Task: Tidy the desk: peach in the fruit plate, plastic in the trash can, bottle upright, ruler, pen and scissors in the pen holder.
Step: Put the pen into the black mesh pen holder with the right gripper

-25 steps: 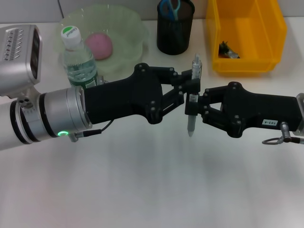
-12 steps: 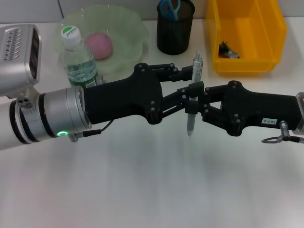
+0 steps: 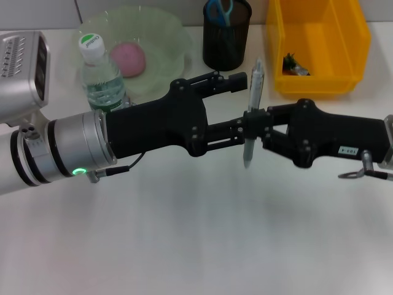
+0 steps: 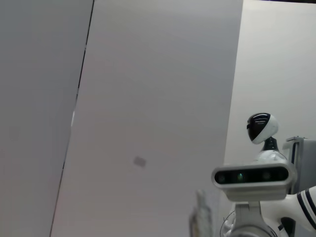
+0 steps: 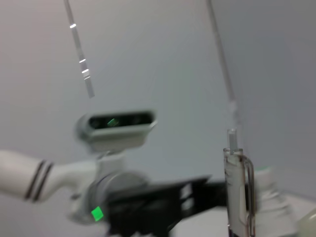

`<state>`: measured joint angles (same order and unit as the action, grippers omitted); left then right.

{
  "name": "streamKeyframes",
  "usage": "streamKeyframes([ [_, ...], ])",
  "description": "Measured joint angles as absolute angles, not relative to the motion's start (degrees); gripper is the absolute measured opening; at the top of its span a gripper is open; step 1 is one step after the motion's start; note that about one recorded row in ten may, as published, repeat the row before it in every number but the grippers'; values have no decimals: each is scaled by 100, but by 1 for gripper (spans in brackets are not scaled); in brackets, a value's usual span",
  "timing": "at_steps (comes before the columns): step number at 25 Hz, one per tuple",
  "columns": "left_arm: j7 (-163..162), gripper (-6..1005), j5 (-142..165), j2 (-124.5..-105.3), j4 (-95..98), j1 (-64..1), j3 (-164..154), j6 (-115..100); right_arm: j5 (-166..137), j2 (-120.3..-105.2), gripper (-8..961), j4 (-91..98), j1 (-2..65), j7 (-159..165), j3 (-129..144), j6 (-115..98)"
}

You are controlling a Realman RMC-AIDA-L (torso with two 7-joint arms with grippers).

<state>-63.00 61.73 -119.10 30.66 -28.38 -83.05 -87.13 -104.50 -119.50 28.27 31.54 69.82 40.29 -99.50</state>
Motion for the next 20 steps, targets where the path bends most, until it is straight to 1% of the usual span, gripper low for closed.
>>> streamKeyframes([
  [1,-6285,546,6171,-11907,3026,-2837,-8300,-8713,-10340,-11945,140,2843,3137,6983,4027,-9882],
  [7,-5887,773,6147,-11903,2663,-2733,-8268,-8735,-9324,-11915,141,3060,3081,7001,4031,-9130],
  [11,-5634,787,6097,-11917,2509,-2717,-8301,-8744,-9086,-11939,141,3362,3351,6975,4090,-8160],
  [20,-5563,786,6068,-11918,2460,-2767,-8280,-8581,-8882,-11965,143,2763,4628,6522,4105,-5938],
])
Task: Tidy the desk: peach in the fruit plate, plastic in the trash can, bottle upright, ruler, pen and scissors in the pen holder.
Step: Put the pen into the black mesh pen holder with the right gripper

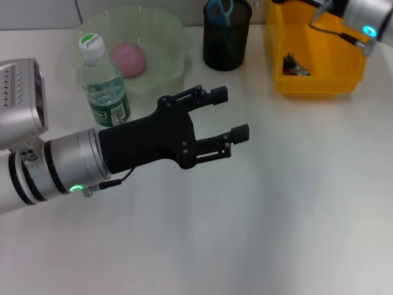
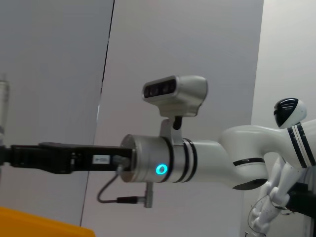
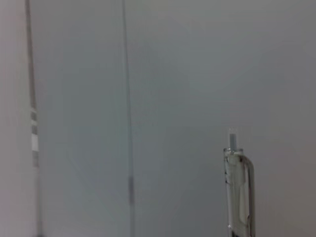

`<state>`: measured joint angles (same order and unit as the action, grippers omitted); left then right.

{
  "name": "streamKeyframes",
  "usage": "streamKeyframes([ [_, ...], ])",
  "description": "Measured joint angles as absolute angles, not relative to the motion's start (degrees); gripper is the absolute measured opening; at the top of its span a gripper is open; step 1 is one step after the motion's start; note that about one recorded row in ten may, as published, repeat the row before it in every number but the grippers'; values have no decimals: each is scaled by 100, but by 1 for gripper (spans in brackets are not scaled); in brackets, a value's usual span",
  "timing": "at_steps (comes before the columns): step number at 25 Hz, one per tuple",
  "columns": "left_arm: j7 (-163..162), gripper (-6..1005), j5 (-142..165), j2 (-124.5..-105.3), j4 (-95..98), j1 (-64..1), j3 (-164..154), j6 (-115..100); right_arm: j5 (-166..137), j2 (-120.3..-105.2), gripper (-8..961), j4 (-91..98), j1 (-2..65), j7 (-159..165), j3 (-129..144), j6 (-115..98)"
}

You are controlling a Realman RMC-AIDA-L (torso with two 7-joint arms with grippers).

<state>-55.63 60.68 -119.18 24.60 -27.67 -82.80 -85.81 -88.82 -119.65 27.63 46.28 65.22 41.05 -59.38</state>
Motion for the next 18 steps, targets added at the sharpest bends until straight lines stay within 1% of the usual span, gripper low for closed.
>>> streamKeyframes([
  [2,-5564,785,6059,-11915,2461,-2796,-8201,-8559,-8376,-11965,143,2417,4884,5970,4105,-5443],
  [8,-5607,785,5908,-11898,2460,-2834,-8077,-8416,-7344,-11959,144,1978,5079,5150,4104,-5083],
  [18,-5648,786,5873,-11890,2463,-3038,-8117,-8058,-7121,-11936,145,1573,5505,4867,4113,-4393],
])
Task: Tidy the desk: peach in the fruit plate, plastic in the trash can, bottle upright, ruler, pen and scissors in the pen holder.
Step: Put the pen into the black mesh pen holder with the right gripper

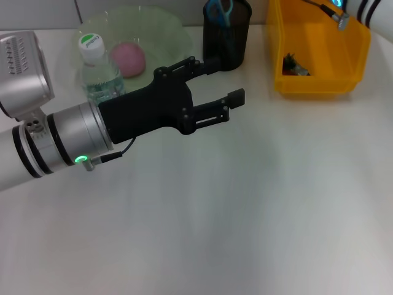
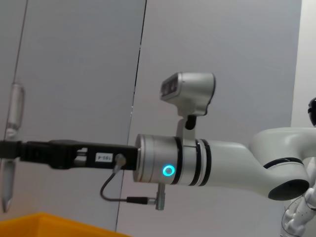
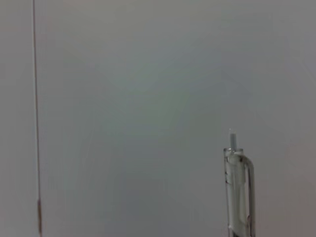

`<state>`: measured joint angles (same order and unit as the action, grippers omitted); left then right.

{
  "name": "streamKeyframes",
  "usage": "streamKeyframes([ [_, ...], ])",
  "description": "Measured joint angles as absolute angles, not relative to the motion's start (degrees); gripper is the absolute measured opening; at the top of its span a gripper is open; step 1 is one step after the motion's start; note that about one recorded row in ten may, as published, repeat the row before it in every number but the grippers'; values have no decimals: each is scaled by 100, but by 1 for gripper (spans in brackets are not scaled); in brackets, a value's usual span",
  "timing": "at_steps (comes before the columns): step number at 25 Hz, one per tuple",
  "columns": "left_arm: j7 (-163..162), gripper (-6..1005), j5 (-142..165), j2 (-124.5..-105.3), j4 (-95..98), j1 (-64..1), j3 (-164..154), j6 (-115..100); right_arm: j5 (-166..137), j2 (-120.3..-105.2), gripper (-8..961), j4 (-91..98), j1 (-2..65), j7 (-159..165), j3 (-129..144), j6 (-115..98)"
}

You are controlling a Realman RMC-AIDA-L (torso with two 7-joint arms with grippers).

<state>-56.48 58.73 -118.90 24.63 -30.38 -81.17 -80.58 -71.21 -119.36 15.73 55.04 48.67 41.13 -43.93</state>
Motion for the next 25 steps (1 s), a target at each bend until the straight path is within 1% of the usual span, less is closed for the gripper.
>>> streamKeyframes([
  [12,-5660,787,5874,-11865,2503,-3025,-8078,-8095,-7117,-11946,147,1376,5737,4857,4402,-3962],
  [25,-5660,788,5899,-11865,2487,-3020,-8087,-8080,-7096,-11957,149,1238,5731,4636,4403,-3946],
])
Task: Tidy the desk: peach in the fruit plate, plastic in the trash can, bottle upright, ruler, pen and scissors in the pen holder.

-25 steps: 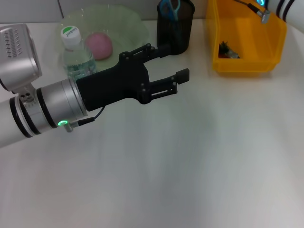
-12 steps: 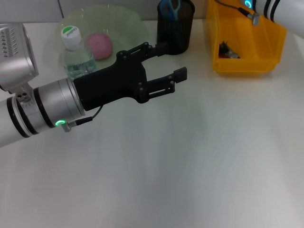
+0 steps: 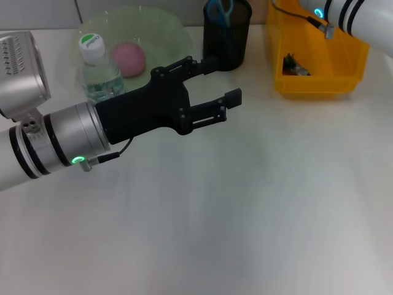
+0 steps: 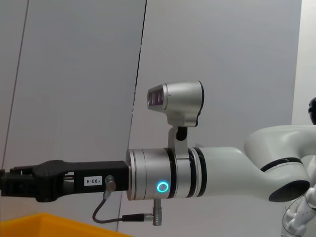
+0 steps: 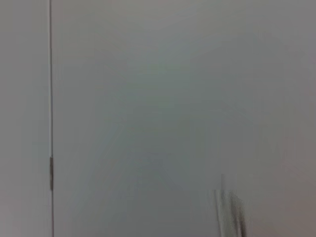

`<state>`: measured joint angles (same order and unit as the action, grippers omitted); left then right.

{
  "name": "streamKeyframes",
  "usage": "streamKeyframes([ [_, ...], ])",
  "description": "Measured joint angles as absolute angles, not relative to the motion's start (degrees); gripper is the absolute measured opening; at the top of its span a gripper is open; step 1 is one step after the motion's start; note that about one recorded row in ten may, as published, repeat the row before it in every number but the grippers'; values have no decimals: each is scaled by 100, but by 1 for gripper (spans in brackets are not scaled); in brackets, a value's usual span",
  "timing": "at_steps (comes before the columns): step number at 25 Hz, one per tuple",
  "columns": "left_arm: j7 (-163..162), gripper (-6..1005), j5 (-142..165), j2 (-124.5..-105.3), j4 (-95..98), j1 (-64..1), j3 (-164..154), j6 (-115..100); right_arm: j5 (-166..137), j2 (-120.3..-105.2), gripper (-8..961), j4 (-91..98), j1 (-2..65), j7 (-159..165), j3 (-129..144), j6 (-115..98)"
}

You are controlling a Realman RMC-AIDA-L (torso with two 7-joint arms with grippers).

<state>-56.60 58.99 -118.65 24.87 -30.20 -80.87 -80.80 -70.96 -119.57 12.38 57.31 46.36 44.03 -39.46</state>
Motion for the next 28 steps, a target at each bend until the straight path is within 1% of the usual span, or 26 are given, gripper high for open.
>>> streamKeyframes([
  [3,-5660,789,5893,-11865,2493,-2995,-8101,-8103,-7095,-11958,149,1238,5733,4635,4403,-3947],
  [8,-5660,789,5889,-11865,2500,-2969,-8109,-8107,-7095,-11961,249,1239,5736,4633,4403,-3946],
  [15,-5660,790,5889,-11865,2505,-2952,-8112,-8122,-7094,-11962,274,1239,5710,4636,4403,-4001],
  [19,-5660,790,5893,-11866,2504,-2937,-8093,-8123,-7125,-11956,288,1318,5535,4901,4437,-4407],
  [22,-5650,790,5894,-11865,2548,-2855,-8075,-8151,-7195,-11925,299,1761,5063,5551,4797,-4950],
  [27,-5635,791,5876,-11839,2578,-2747,-8054,-8184,-7207,-11918,317,3371,3655,6676,5591,-5762],
  [28,-5637,791,5875,-11831,2579,-2725,-8041,-8183,-7209,-11918,357,3706,3360,6802,5672,-5936],
])
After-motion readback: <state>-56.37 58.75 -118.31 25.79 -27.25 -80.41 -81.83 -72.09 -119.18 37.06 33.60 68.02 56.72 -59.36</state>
